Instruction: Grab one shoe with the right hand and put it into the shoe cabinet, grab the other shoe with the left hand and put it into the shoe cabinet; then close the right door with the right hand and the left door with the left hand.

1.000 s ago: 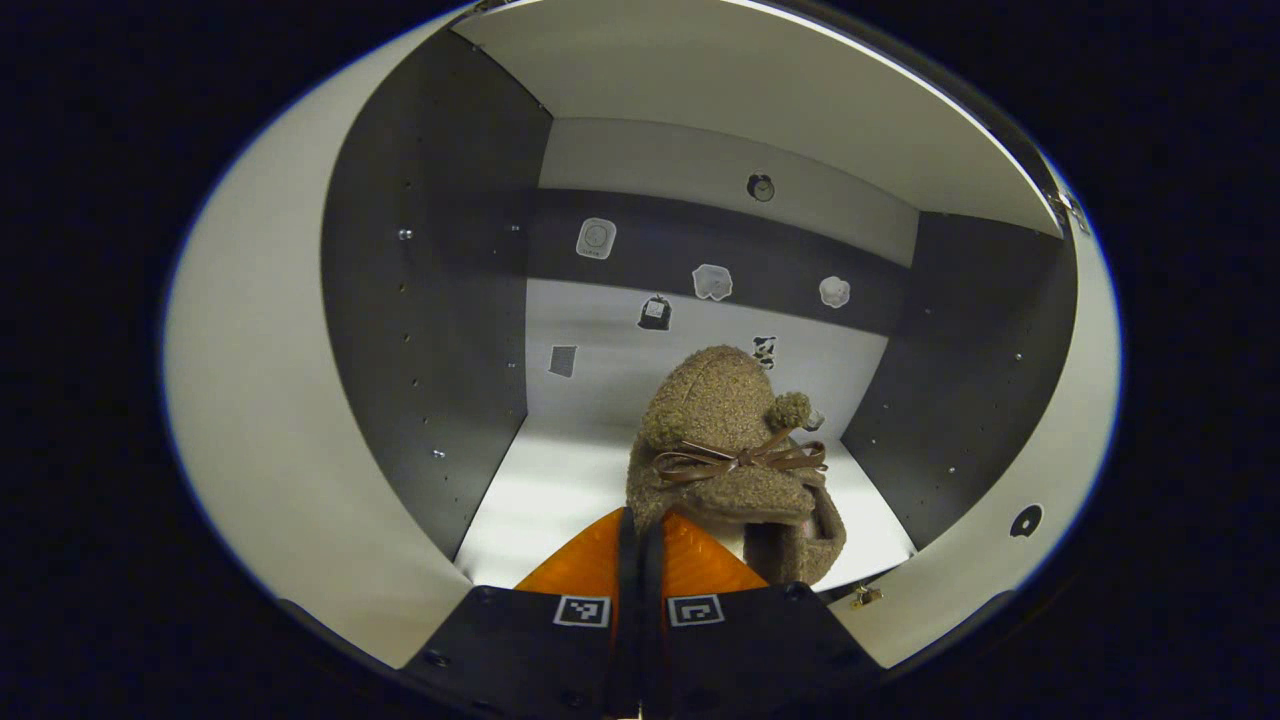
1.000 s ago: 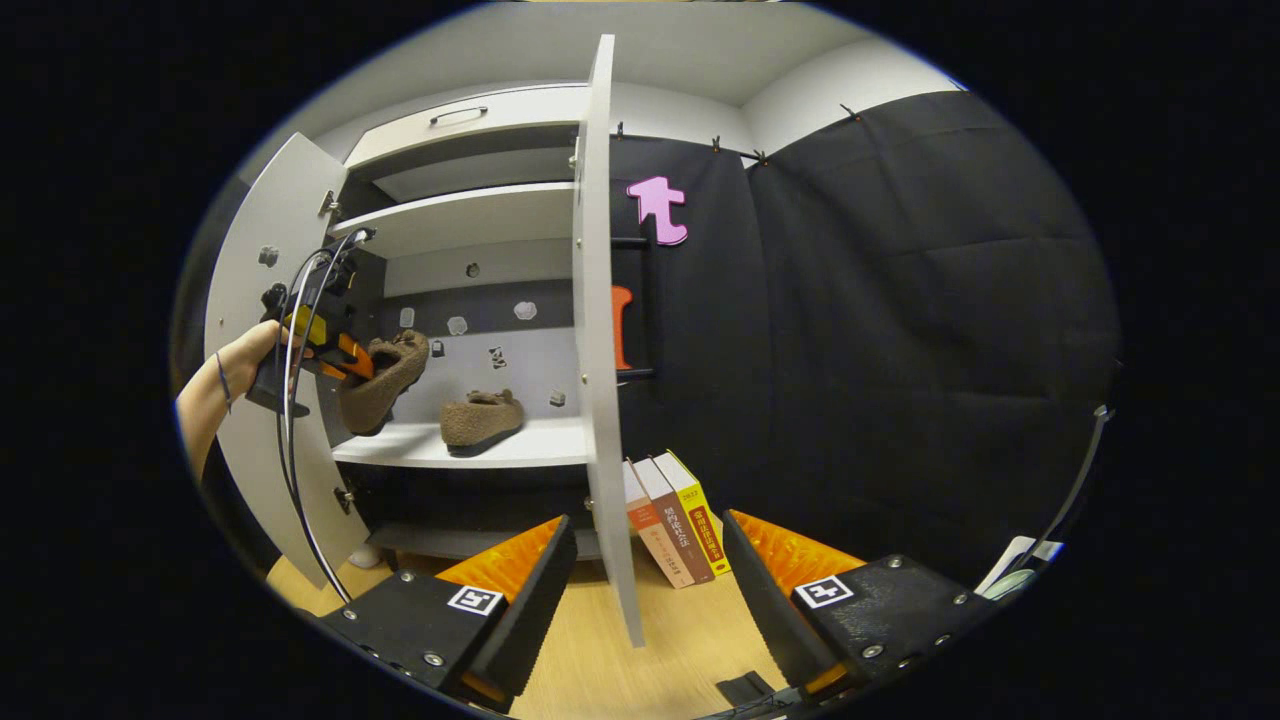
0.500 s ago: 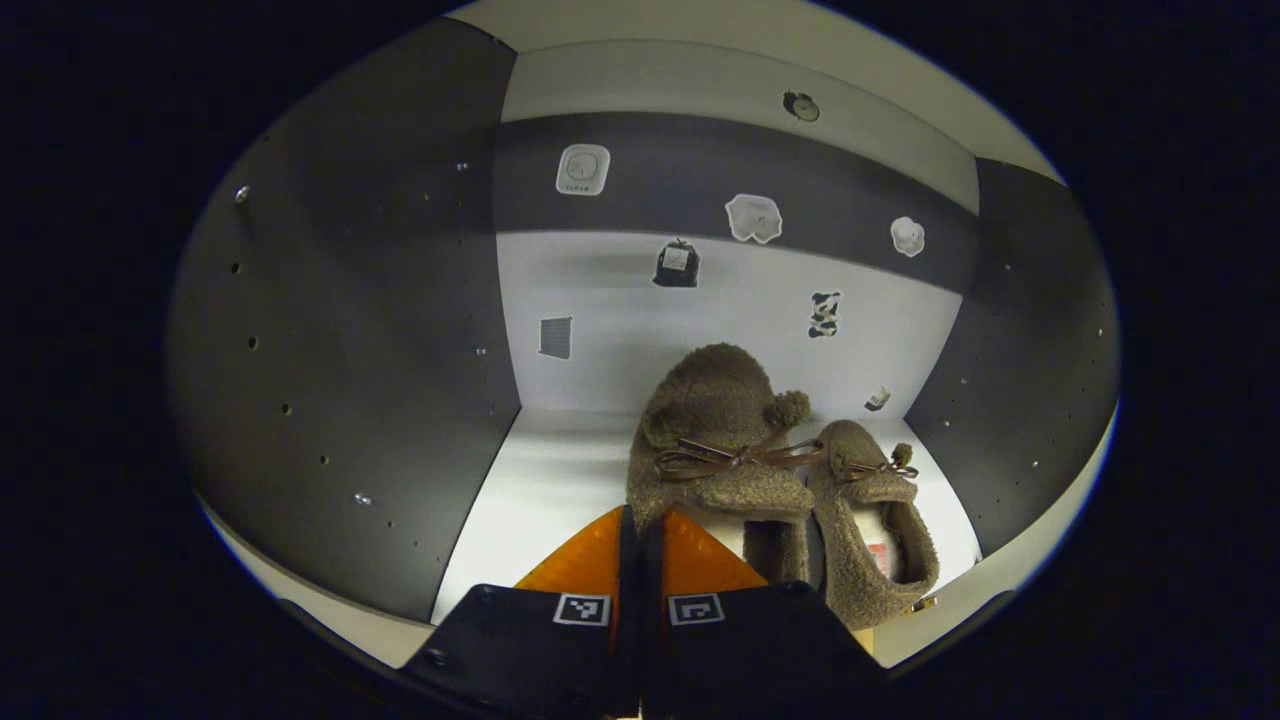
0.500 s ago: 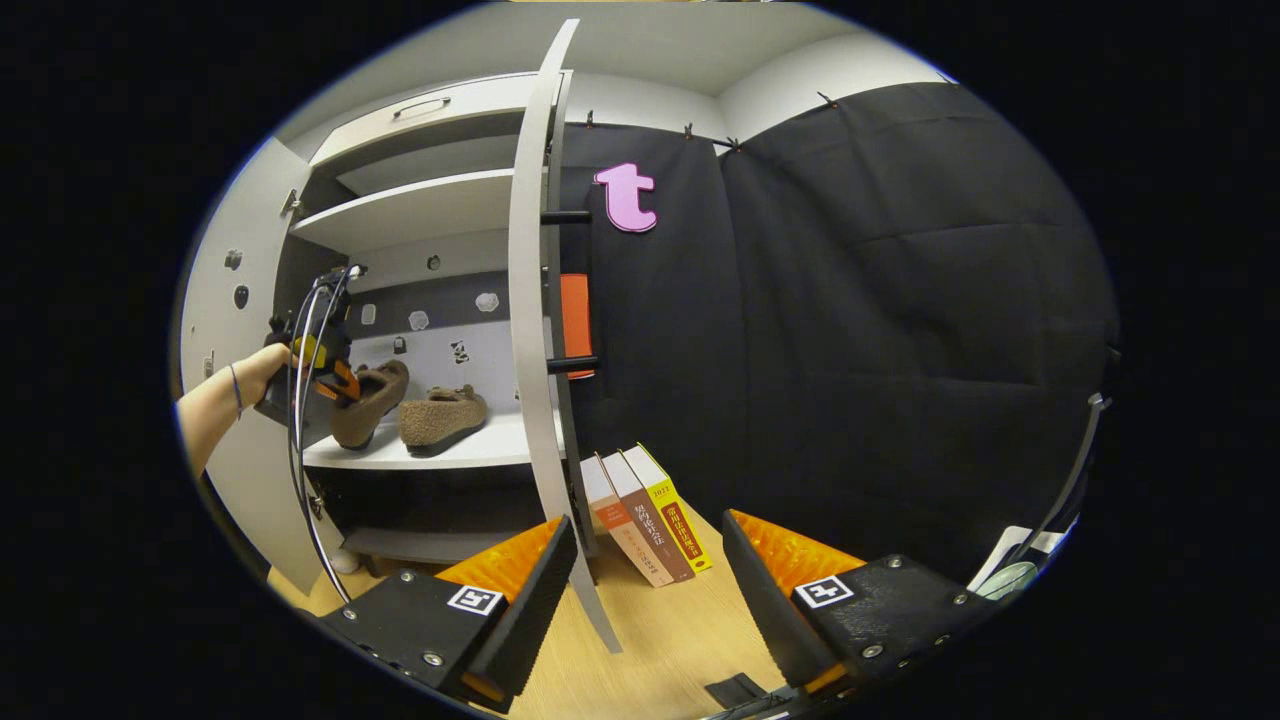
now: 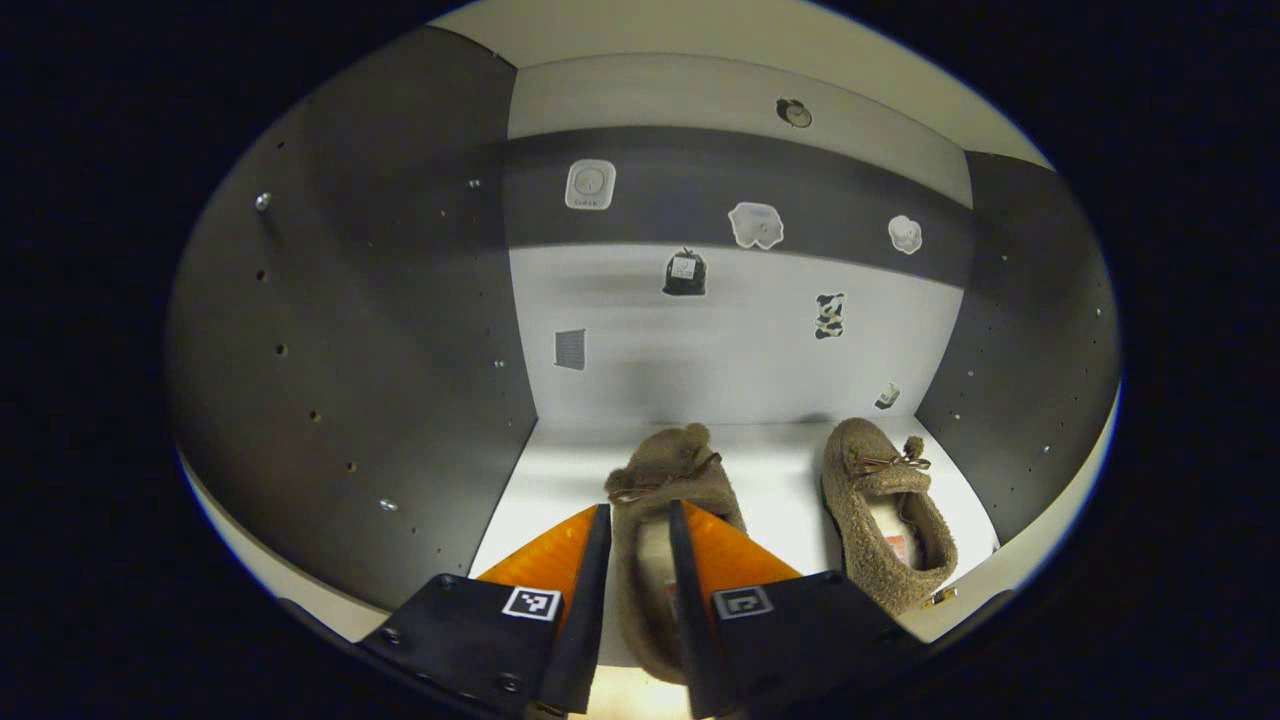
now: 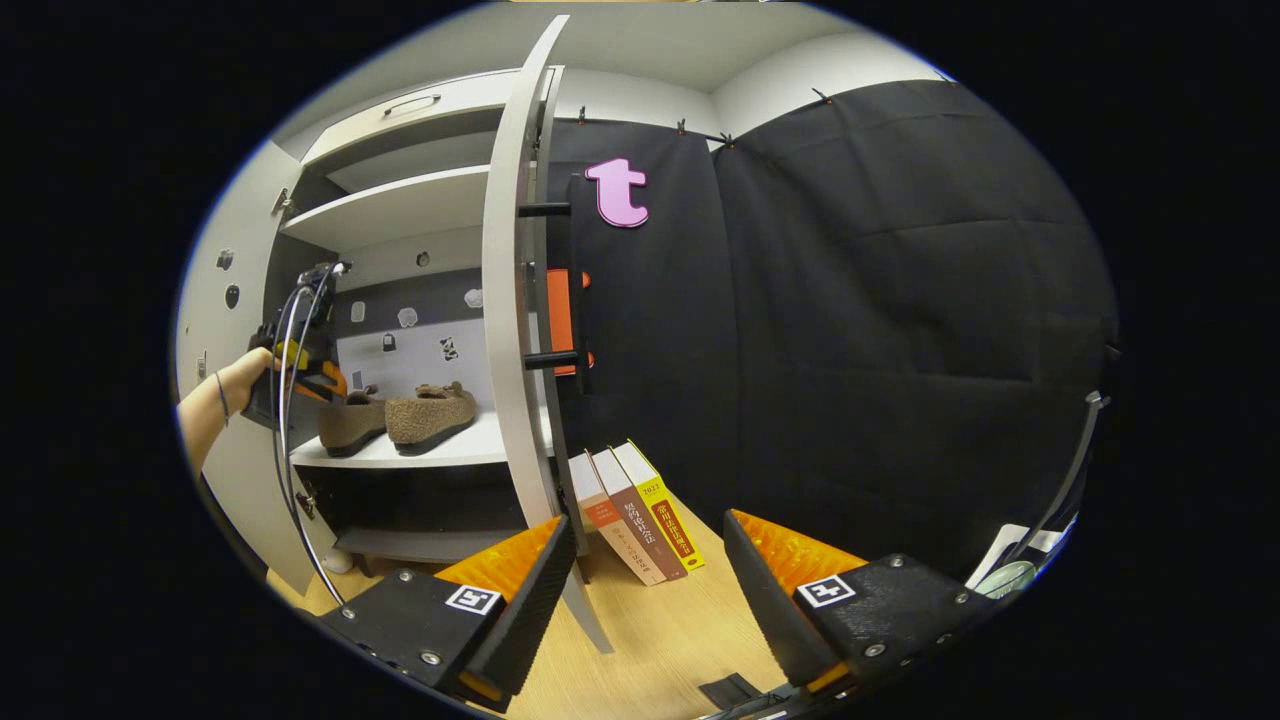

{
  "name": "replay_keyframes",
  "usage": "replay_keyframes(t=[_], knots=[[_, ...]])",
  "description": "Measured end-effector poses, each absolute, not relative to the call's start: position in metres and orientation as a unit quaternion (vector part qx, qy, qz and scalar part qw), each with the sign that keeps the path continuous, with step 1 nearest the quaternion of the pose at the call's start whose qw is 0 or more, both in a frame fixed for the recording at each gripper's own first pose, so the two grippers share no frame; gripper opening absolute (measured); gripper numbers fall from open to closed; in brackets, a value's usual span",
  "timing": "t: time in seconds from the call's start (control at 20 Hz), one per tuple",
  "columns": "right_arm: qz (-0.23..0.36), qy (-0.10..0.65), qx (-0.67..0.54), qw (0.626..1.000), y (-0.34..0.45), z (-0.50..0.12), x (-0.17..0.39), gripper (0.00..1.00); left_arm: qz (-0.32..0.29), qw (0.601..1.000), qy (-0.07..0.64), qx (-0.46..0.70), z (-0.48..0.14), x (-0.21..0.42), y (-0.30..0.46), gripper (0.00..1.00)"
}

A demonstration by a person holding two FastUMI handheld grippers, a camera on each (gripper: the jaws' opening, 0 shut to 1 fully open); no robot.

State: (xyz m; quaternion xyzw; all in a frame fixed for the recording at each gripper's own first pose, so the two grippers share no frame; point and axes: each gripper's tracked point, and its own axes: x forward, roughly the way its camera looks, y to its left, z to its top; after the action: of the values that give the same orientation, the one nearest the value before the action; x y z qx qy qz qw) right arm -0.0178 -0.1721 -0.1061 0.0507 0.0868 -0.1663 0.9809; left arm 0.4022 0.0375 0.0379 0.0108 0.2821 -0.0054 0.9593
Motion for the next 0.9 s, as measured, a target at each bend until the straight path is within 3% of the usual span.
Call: replay_keyframes(t=[0.05, 0.25, 0.6, 0.7, 0.9], knots=[[-0.167, 0.087, 0.049, 0.981, -0.174, -0.107, -0.017, 0.92, -0.009, 0.962, 0.274, 0.008, 0.047, 0.397, 0.036, 0.52], [-0.167, 0.084, 0.033, 0.982, -0.182, -0.107, -0.011, 0.92, -0.019, 0.974, 0.225, -0.005, 0.089, 0.367, 0.027, 0.72], [-0.144, 0.069, 0.019, 0.987, -0.191, -0.101, 0.009, 0.92, -0.045, 0.990, 0.131, -0.010, 0.162, 0.288, 0.013, 0.81], [-0.127, 0.055, 0.023, 0.990, -0.188, -0.092, 0.019, 0.92, -0.049, 0.993, 0.109, -0.005, 0.181, 0.263, 0.014, 0.92], [-0.119, 0.049, 0.024, 0.991, -0.188, -0.087, 0.027, 0.92, -0.066, 0.995, 0.071, -0.002, 0.208, 0.210, 0.016, 0.97]])
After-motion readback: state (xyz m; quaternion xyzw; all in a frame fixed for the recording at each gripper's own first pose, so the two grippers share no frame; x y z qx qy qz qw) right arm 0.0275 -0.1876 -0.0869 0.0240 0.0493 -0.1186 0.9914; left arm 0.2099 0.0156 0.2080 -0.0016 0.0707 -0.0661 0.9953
